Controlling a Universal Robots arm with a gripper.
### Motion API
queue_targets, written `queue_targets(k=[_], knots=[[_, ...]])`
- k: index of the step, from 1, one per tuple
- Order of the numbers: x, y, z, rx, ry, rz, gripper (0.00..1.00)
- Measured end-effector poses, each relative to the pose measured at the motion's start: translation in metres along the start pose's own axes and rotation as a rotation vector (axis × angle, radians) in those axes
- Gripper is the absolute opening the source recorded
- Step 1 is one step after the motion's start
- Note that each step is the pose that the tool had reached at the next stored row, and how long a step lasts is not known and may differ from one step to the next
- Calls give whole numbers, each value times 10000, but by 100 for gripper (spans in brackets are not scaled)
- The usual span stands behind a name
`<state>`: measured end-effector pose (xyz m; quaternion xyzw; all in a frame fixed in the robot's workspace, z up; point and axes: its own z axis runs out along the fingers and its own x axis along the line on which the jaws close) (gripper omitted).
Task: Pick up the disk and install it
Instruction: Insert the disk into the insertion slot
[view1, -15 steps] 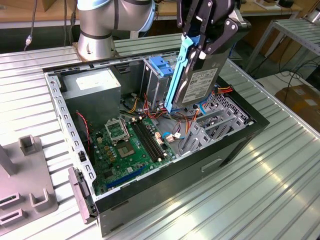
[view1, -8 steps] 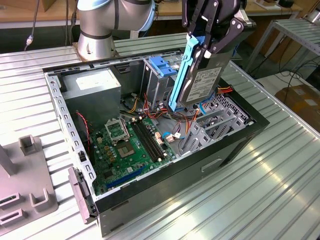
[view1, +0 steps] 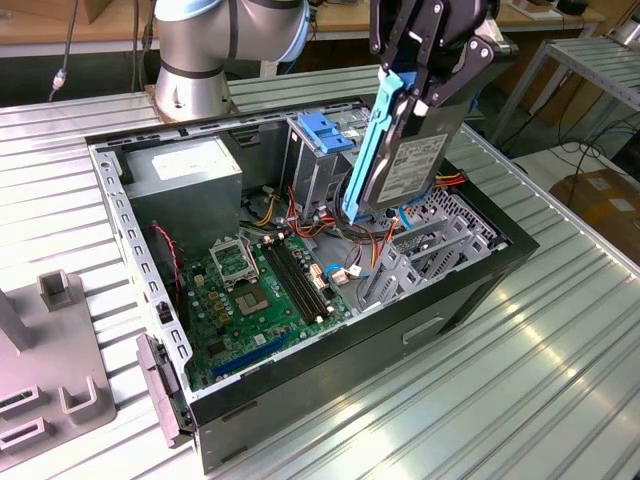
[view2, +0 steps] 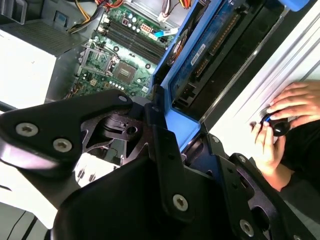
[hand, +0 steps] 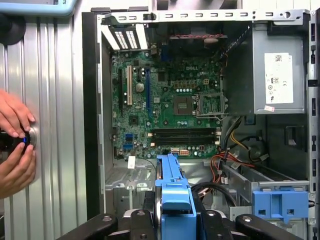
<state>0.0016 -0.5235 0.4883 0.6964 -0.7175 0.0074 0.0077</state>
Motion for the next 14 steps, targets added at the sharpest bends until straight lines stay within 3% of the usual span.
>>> queue_targets(k=[9,14], knots=[[131,-177,28,0,-1,0,37],[164,-344,60,0,5,0,37]])
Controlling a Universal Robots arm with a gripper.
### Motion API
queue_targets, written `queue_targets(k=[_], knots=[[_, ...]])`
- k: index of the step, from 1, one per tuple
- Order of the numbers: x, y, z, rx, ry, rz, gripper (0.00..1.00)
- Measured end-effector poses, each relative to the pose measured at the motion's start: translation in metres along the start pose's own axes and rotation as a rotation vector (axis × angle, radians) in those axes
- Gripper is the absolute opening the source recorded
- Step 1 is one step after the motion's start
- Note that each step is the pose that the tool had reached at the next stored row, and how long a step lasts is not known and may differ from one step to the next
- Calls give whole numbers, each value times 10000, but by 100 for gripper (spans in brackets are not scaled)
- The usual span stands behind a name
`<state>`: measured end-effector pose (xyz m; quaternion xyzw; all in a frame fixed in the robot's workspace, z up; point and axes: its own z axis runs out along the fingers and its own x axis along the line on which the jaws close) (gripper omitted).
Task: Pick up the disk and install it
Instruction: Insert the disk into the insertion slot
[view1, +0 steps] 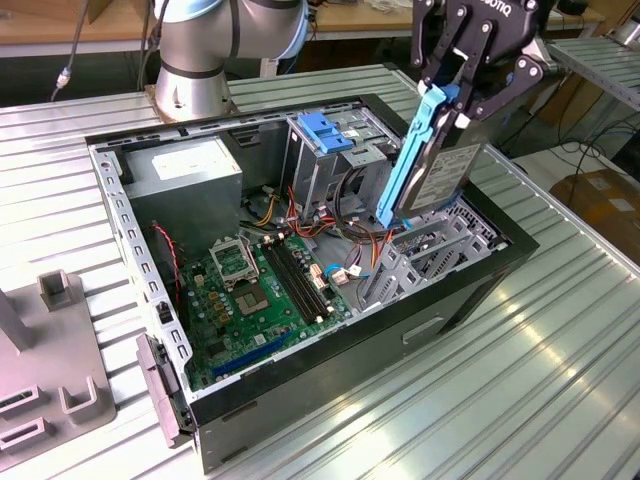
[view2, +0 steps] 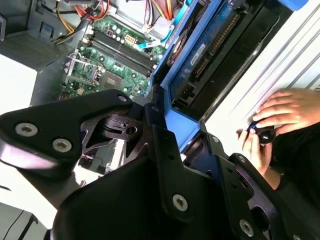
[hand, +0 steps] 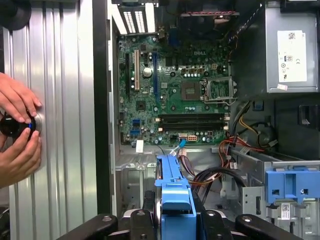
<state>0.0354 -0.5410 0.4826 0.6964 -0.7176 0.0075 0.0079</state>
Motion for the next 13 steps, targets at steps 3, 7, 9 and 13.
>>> queue_targets(k=[3,7,9,13], knots=[[17,-90,19,0,8,0,37],[63,-183,59,1,7,1,37],[88,-211,88,0,7,1,37],[99,-256,197,0,6,7,37]])
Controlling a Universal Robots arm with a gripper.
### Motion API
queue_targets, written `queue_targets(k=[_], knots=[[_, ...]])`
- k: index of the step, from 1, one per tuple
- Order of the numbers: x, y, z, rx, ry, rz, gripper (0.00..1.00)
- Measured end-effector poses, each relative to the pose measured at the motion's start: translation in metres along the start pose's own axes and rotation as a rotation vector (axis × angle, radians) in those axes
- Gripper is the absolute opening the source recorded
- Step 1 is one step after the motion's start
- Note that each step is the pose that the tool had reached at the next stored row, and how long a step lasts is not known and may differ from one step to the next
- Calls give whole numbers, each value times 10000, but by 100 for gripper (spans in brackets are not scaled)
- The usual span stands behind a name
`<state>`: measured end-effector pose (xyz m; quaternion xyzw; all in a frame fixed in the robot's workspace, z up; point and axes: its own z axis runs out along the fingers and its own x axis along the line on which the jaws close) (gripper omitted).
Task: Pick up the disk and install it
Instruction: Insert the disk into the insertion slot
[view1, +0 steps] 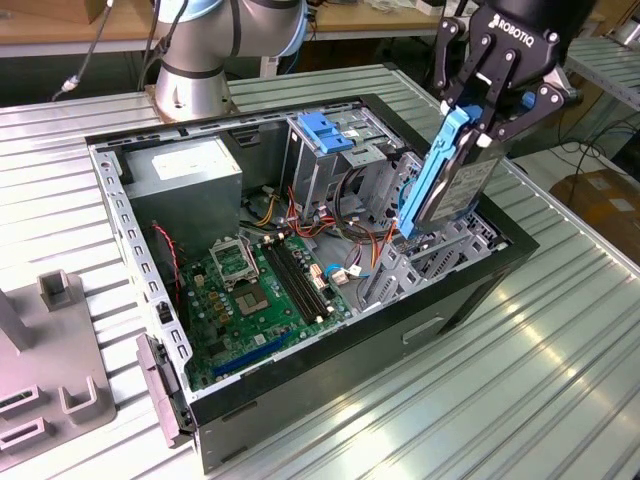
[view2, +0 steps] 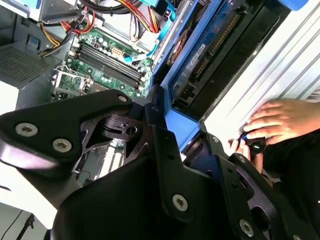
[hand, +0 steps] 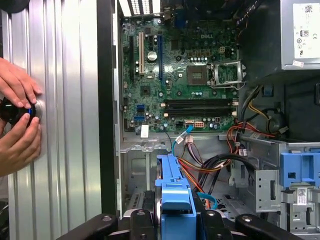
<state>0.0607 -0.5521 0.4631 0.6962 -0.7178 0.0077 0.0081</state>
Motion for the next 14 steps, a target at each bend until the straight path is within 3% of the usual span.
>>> queue_targets(k=[5,14], knots=[[48,-10,85,-2,0,77,37],[69,-17,143,-2,2,85,37]])
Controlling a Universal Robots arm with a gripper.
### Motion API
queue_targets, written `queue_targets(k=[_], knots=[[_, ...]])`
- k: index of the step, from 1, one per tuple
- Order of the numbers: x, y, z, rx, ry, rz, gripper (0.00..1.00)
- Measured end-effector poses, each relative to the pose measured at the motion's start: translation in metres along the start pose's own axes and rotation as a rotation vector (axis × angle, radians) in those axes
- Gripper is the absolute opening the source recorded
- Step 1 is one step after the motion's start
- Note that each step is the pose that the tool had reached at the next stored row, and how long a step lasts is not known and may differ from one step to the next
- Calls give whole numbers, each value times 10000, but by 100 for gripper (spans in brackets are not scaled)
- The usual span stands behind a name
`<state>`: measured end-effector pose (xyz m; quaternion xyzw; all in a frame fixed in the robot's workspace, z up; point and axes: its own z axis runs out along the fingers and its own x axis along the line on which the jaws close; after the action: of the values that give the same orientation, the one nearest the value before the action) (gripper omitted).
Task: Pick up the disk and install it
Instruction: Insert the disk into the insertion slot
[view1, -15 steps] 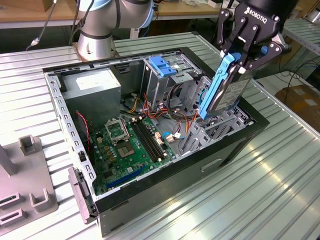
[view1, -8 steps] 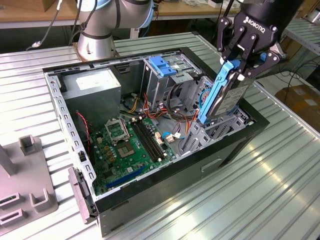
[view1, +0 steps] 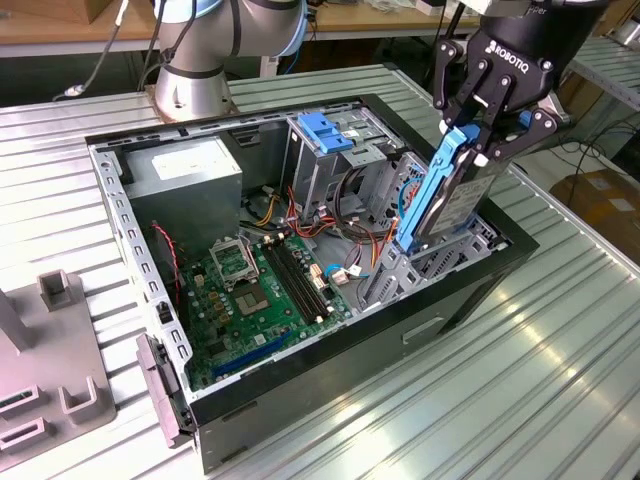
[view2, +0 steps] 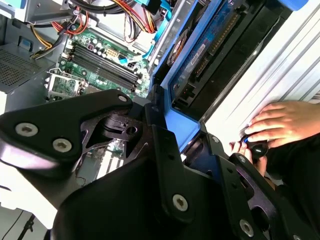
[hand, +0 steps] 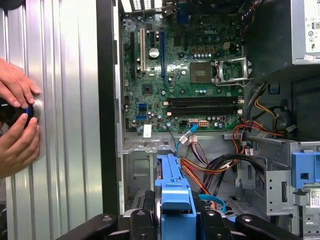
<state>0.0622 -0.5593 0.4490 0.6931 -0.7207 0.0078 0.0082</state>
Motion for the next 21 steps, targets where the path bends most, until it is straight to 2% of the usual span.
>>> queue_targets(k=[17,21], knots=[[9,-1,98,0,-1,0,37],[9,-1,164,0,-2,0,37]])
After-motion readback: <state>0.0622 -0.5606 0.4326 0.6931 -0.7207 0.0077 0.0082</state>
